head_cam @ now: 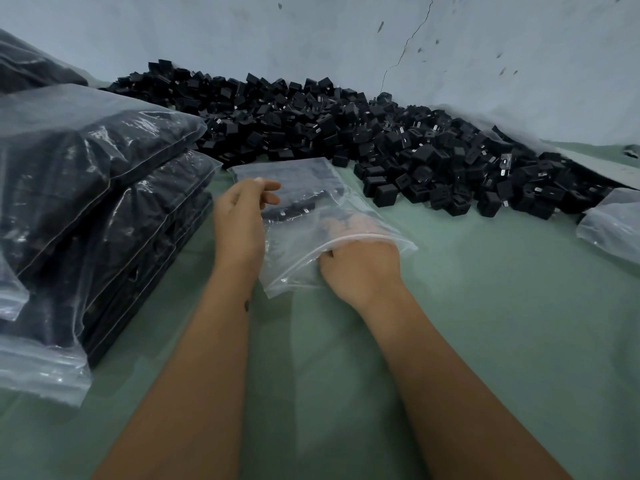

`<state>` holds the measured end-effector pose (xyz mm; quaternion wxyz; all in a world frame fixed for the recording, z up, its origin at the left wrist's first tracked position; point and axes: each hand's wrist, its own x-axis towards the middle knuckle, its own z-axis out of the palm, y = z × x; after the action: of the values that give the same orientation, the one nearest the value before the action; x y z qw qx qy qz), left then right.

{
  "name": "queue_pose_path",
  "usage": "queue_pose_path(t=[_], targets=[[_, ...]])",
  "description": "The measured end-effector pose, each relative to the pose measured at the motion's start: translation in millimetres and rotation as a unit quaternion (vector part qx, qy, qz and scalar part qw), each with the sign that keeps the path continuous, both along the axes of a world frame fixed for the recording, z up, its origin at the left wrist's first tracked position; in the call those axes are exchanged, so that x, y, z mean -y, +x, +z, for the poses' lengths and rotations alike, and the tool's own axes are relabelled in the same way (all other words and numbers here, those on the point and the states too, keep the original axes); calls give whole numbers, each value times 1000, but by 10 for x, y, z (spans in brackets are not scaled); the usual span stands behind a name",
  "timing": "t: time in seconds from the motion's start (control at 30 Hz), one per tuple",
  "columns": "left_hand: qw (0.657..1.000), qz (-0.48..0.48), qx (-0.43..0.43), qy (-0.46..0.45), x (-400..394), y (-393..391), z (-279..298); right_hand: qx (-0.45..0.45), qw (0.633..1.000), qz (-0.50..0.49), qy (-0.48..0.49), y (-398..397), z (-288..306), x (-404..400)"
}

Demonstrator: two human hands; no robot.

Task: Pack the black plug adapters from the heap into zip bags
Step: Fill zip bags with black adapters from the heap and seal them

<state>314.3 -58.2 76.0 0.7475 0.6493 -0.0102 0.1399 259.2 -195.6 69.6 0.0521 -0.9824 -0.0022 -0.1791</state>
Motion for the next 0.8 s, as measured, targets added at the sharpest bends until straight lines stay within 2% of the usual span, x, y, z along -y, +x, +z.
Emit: queue_pose_path(t=[0.5,0.67,0.8], targets=[[1000,0,-9,-11,13,20,-1,-45,998,-38,10,441,57,-84],[1000,2,-12,-9,18,3,8,-15,996,13,82,368,6,-41],[1000,3,-13,3,13,-17,25,-29,990,33,134,331,24,-47]])
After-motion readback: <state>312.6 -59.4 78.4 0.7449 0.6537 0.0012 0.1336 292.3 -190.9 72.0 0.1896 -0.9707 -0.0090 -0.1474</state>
